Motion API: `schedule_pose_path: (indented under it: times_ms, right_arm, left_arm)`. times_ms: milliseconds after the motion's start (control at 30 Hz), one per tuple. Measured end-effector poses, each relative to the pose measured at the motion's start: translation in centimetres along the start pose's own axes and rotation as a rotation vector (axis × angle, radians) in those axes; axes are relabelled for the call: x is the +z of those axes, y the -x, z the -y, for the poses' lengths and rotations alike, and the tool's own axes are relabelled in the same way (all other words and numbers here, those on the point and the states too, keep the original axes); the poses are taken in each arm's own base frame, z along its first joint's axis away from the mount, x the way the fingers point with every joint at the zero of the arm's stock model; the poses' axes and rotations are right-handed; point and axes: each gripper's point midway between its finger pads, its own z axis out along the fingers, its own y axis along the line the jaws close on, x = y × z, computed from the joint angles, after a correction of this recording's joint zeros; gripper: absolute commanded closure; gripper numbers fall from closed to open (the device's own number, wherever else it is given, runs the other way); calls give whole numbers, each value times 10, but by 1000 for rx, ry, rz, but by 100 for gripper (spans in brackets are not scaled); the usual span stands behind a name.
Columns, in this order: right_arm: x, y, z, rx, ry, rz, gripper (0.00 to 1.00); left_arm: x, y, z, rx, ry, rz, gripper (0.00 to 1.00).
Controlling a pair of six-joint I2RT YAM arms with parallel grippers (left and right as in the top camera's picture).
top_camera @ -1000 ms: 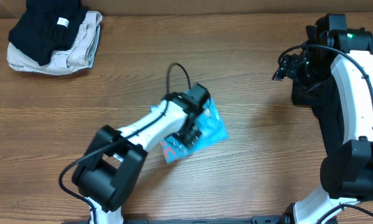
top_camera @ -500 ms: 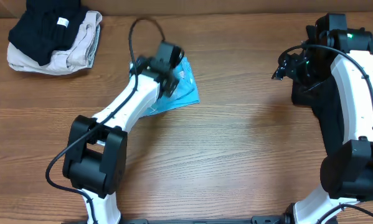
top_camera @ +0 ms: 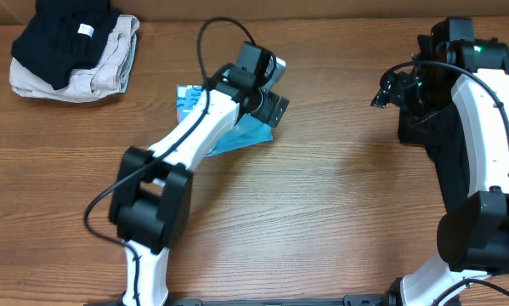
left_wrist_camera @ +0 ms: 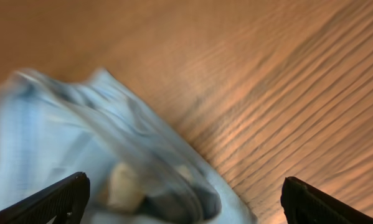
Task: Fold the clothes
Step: 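Carry the bundle with the left gripper toward the top-left clothing stack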
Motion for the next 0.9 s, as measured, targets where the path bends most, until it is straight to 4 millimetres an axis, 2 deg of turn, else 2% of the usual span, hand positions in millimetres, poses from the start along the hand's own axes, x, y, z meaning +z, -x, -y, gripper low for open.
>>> schedule_pose_path:
  times_ms: [67, 133, 467, 600, 700, 900]
  right_arm:
    - [0, 0, 0, 0, 0, 0, 18]
    - [0, 0, 0, 0, 0, 0, 18]
    - [0, 0, 0, 0, 0, 0, 18]
    - [0, 0, 0, -1, 0, 1, 18]
    - [0, 0, 0, 0, 0, 0, 18]
    - [0, -1, 0, 1, -1, -3, 17]
  left_arm:
    - [18, -17, 3, -8, -13, -57, 0]
    - [26, -28, 7, -10, -22, -98, 0]
    - [19, -76, 20, 13, -7, -298, 0]
    - [21, -73, 19, 16, 2, -284, 0]
    - [27, -69, 16, 18, 19, -248, 6]
    - [34, -75, 12, 22, 41, -249, 19]
